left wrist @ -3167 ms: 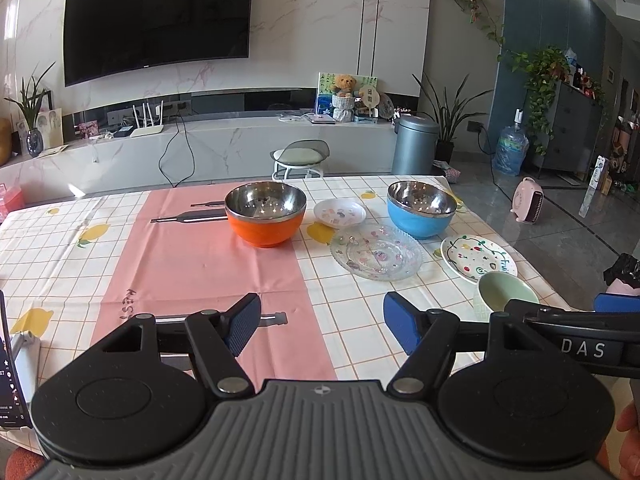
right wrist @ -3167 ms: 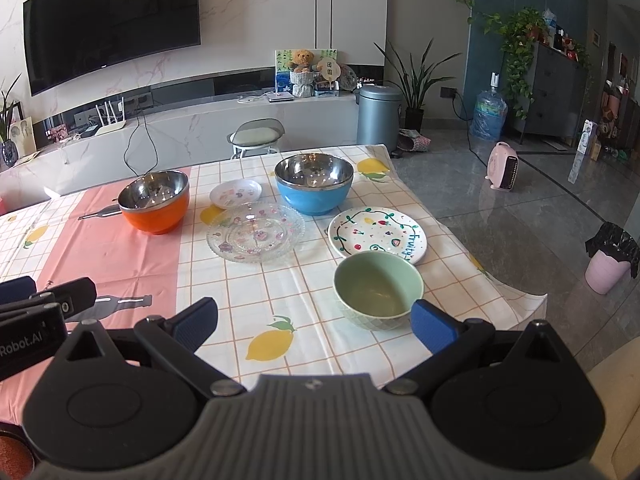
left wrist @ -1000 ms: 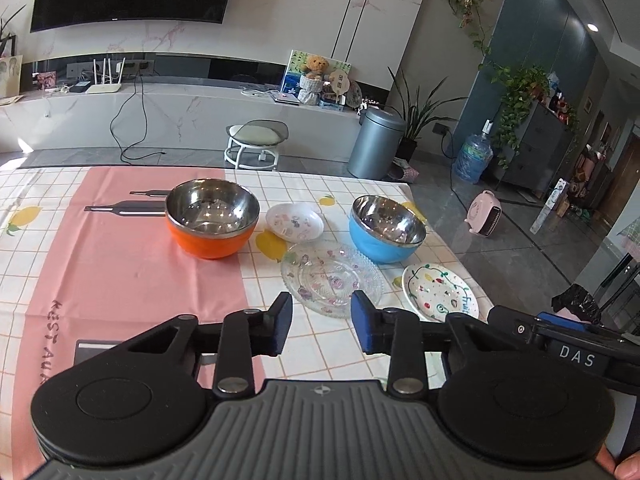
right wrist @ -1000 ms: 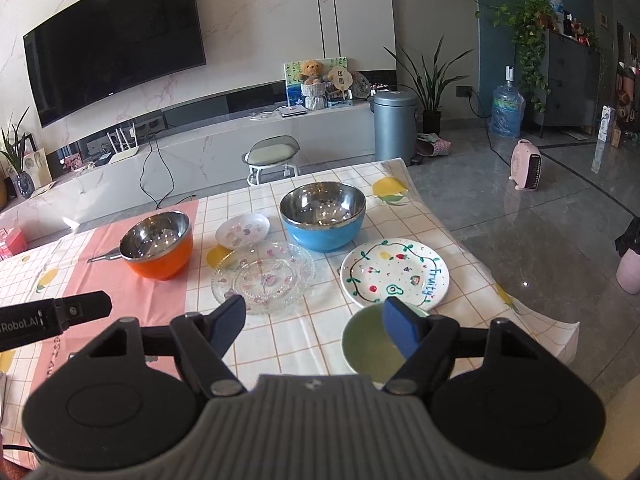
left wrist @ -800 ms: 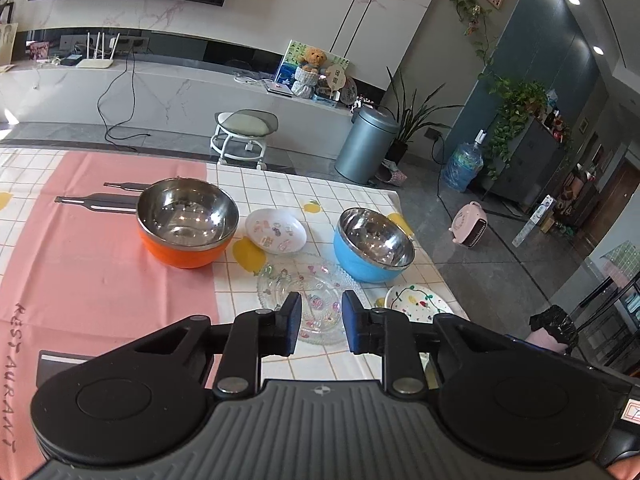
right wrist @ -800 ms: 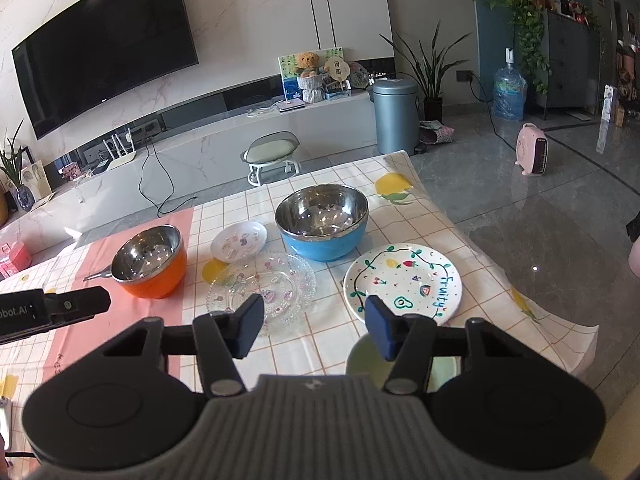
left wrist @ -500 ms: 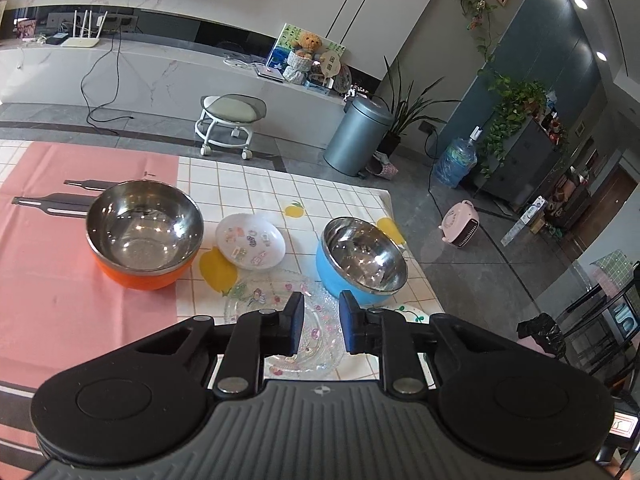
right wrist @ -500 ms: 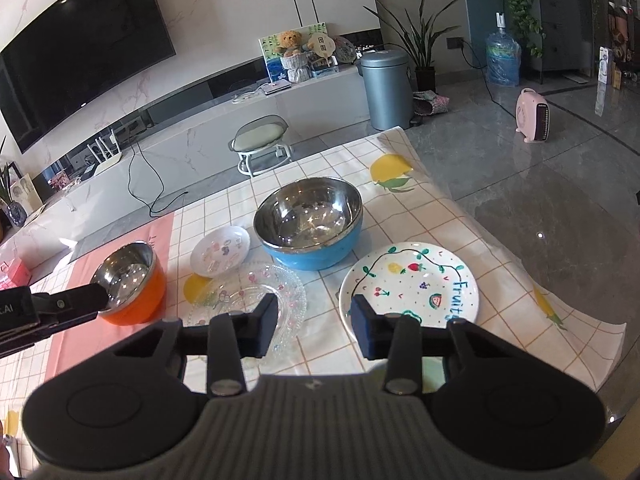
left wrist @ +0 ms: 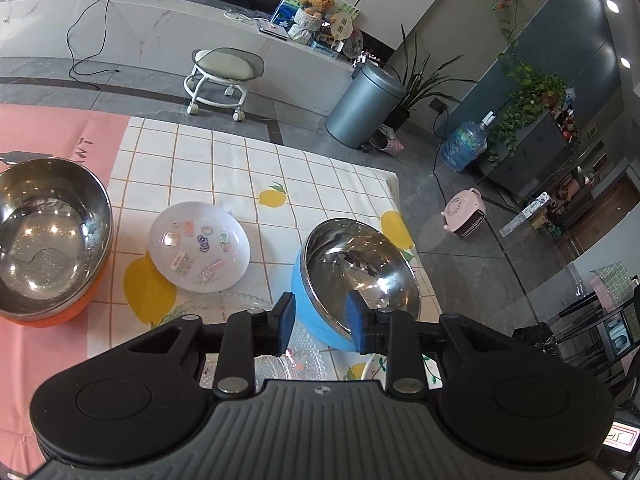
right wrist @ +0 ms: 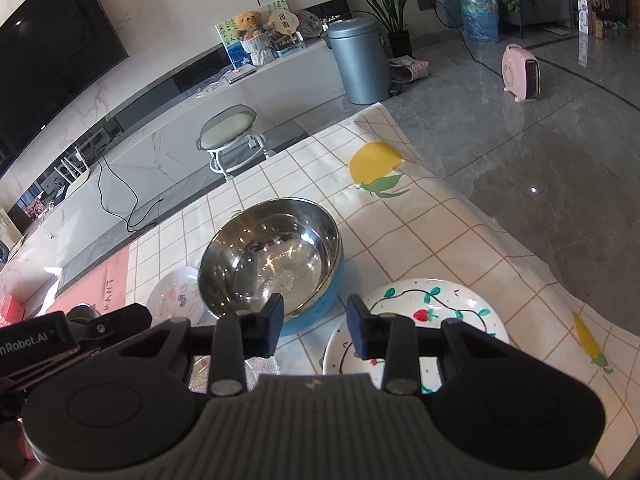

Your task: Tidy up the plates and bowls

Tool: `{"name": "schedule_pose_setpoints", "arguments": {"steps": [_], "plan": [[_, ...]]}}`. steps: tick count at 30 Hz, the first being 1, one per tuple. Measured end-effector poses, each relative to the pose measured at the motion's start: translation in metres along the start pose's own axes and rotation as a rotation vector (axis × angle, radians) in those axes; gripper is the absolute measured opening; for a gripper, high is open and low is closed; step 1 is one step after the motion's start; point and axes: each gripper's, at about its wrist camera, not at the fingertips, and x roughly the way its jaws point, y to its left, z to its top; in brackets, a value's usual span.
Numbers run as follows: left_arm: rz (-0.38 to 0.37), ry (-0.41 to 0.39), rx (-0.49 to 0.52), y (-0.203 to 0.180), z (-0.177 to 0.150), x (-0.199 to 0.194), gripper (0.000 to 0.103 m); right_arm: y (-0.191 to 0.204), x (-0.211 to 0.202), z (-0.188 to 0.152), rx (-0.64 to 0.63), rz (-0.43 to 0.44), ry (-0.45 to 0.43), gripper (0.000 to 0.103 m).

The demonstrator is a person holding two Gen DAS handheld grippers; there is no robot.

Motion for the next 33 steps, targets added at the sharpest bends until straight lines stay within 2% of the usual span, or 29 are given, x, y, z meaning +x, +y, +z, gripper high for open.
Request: {"name": "schedule_pose_setpoints", "arguments": {"steps": [2, 4, 10, 11, 13, 17, 23, 27, 33], "plan": [[0.014, 0.016, -0.008, -0.001, 0.003, 0.012, 0.046, -0.002, 0.013, 0.005, 0.025, -0.007, 0.016, 0.045], [0.018, 0.031, -0.013, 0.0, 0.005, 0.024, 0.05, -0.004, 0.023, 0.008, 0.041, -0.014, 0.026, 0.046], [0.025, 0.067, -0.021, -0.001, 0.009, 0.051, 0.049, -0.009, 0.049, 0.015, 0.072, -0.029, 0.054, 0.044], [0.024, 0.072, -0.021, -0.004, 0.008, 0.055, 0.047, -0.01, 0.052, 0.016, 0.078, -0.03, 0.057, 0.041], [0.028, 0.075, -0.017, -0.004, 0.008, 0.06, 0.034, -0.013, 0.058, 0.016, 0.092, -0.028, 0.069, 0.035], [0.045, 0.08, -0.025, -0.001, 0.009, 0.063, 0.021, -0.017, 0.068, 0.018, 0.115, -0.006, 0.079, 0.023], [0.048, 0.052, -0.015, -0.004, 0.01, 0.053, 0.019, -0.013, 0.068, 0.02, 0.107, -0.002, 0.084, 0.018], [0.046, 0.029, -0.022, -0.01, 0.011, 0.036, 0.018, -0.008, 0.052, 0.021, 0.09, 0.012, 0.054, 0.017], [0.095, 0.036, -0.035, -0.01, -0.002, 0.002, 0.016, -0.002, 0.021, 0.011, 0.104, 0.057, 0.056, 0.017]]}}
